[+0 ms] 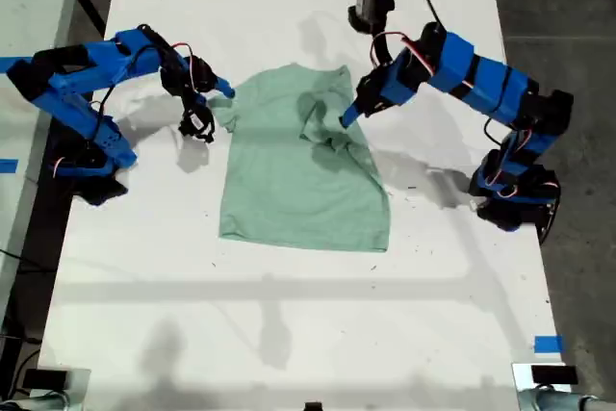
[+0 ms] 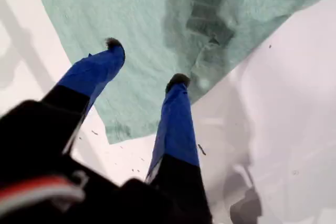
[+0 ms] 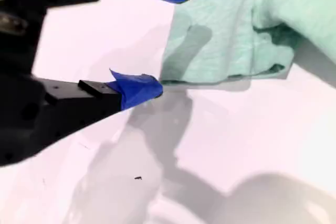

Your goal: Fold tshirt

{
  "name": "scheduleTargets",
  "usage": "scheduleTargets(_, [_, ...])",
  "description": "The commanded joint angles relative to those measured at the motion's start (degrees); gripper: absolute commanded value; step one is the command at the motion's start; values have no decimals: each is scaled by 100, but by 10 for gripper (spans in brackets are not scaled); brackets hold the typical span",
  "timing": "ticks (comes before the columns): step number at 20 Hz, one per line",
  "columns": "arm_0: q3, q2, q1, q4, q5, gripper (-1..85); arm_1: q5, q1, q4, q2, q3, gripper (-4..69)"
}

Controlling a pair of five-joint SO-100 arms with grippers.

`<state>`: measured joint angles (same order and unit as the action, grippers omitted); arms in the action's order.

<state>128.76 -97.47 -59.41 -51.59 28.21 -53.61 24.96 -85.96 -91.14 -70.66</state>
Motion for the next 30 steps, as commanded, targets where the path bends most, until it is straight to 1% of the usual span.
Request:
scheduleTargets(1, [-114, 536, -88, 369, -9, 261, -44, -88, 132, -606, -141, 203])
scheduleTargets(2, [-202, 826, -88, 457, -18, 264, -35, -88, 176, -703, -264, 202])
scheduleTargets(4, [-448, 1187, -70, 352, -70, 250, 0, -70, 299, -914, -545, 201])
scheduleTargets(6, [-563, 1362, -132, 316, 35, 112, 26, -53, 519, -1160, -923, 199])
scheduleTargets(7, [-633, 1424, -88, 272, 79, 81, 35, -26, 589, -1257, -1072, 199])
scheduleTargets(8, [-677, 1433, -44, 229, 70, 56, 44, 0, 642, -1354, -1204, 199])
scheduleTargets(10, [-712, 1406, 18, 211, 44, 46, 44, 35, 694, -1503, -1371, 198])
scheduleTargets(12, [-738, 1327, 97, 167, 44, 1, 35, 79, 712, -1608, -1485, 198])
scheduleTargets(18, [-1099, 721, 387, -387, -70, 1, 18, 149, 844, -1775, -1775, 192])
scheduleTargets(22, [-914, -422, 220, -738, -510, 1, 26, 149, 861, -1916, -1942, 188])
scheduleTargets(24, [-932, -1081, 281, -949, -773, 1, 44, 167, 879, -2004, -2057, 186])
scheduleTargets(27, [-1063, -1802, 431, -844, -756, 1, 79, 185, 914, -2057, -2171, 183])
scheduleTargets(30, [-1696, -1784, 932, -633, -729, 1, 114, 167, 914, -2057, -2188, 181])
